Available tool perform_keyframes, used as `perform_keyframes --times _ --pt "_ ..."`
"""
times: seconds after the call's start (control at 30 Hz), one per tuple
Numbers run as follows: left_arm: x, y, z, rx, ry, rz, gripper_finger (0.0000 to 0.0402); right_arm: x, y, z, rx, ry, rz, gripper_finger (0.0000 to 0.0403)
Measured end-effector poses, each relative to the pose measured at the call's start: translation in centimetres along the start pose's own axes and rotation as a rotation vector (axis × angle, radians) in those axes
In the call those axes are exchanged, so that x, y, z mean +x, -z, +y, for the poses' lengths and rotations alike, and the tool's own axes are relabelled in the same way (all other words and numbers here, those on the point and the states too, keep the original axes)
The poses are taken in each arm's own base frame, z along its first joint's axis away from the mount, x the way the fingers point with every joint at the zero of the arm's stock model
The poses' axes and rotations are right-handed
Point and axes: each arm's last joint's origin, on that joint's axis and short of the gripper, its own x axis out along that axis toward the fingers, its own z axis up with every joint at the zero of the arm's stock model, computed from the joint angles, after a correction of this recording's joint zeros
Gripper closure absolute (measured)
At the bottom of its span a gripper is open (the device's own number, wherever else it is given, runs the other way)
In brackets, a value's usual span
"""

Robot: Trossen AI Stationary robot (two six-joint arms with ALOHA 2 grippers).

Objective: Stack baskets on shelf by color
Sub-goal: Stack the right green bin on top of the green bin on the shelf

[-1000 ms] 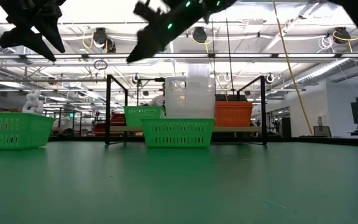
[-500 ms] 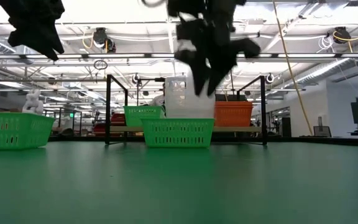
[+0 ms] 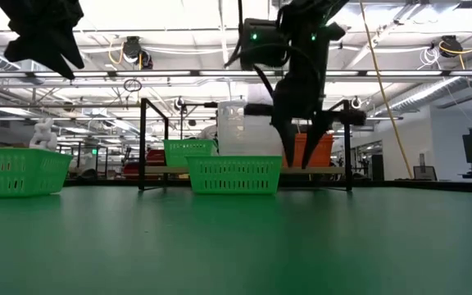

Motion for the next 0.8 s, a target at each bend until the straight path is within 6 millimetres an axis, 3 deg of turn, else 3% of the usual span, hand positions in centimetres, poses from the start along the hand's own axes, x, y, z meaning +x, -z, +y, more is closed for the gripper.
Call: perform_keyframes --times 0.33,0.47,0.8 --pt "0.0 -0.1 0.0 -0.067 -0.015 -0.025 0.0231 -4.0 1.3 -0.4 -0.020 0.120 -0.181 0.0315" --pt "0.0 -0.2 0.0 -0.094 -0.032 -0.058 0.0231 -2.4 2.3 -0.9 -0.019 0.174 -0.214 0.0315" --pt "0.3 -0.2 -0.2 -0.140 -0.042 -0.045 0.0231 1.8 2.8 0.9 -0.124 0.231 -0.128 0.0315"
